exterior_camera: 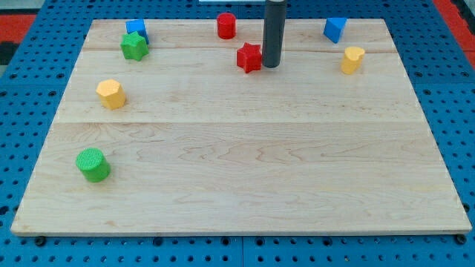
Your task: Put the red star below the red circle
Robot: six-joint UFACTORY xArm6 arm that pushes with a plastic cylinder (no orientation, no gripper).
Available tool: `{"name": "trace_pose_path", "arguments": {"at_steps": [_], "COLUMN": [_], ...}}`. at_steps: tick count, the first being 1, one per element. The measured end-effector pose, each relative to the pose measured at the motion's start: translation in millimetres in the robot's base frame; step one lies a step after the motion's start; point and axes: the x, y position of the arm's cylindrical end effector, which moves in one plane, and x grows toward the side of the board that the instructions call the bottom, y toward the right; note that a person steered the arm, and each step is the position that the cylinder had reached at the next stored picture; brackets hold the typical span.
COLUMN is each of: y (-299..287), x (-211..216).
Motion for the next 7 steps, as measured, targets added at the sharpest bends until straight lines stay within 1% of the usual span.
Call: {"name": "trace_pose_path", "arguments": {"at_steps": [2,5,6,7], "y": [-45,-44,-33,-31], "x": [16,-8,-7,12]}}
